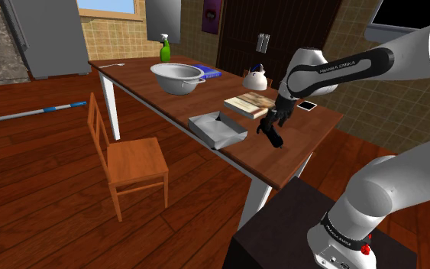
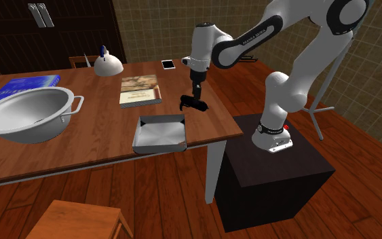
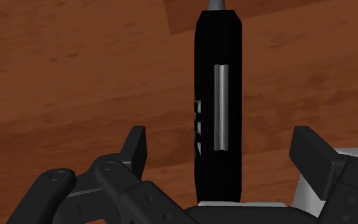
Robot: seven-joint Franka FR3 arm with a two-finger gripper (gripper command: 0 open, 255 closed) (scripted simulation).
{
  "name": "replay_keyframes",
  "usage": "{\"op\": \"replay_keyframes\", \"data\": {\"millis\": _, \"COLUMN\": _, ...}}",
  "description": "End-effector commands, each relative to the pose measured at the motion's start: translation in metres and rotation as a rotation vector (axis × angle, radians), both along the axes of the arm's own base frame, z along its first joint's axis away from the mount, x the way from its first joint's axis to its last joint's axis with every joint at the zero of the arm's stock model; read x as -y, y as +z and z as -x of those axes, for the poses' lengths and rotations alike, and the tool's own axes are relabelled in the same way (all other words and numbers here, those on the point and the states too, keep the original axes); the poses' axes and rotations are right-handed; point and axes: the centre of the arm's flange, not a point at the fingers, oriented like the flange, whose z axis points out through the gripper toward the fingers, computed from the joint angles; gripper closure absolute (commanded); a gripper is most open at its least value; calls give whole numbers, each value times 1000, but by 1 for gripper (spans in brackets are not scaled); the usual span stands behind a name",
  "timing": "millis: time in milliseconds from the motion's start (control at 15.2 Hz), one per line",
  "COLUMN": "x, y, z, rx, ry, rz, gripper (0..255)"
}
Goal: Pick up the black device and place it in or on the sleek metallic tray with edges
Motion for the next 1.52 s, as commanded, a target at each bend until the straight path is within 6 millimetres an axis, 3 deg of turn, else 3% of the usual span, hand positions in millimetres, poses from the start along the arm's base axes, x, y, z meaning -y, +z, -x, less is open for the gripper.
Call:
{"op": "replay_keyframes", "data": {"millis": 0, "x": 0, "y": 0, "z": 0, "rx": 0, "ry": 0, "rz": 0, "gripper": 0}}
{"op": "replay_keyframes", "data": {"millis": 66, "x": 0, "y": 0, "z": 0, "rx": 0, "ry": 0, "rz": 0, "gripper": 0}}
{"op": "replay_keyframes", "data": {"millis": 132, "x": 0, "y": 0, "z": 0, "rx": 0, "ry": 0, "rz": 0, "gripper": 255}}
{"op": "replay_keyframes", "data": {"millis": 726, "x": 0, "y": 0, "z": 0, "rx": 0, "ry": 0, "rz": 0, "gripper": 255}}
{"op": "replay_keyframes", "data": {"millis": 1452, "x": 0, "y": 58, "z": 0, "rx": 0, "ry": 0, "rz": 0, "gripper": 255}}
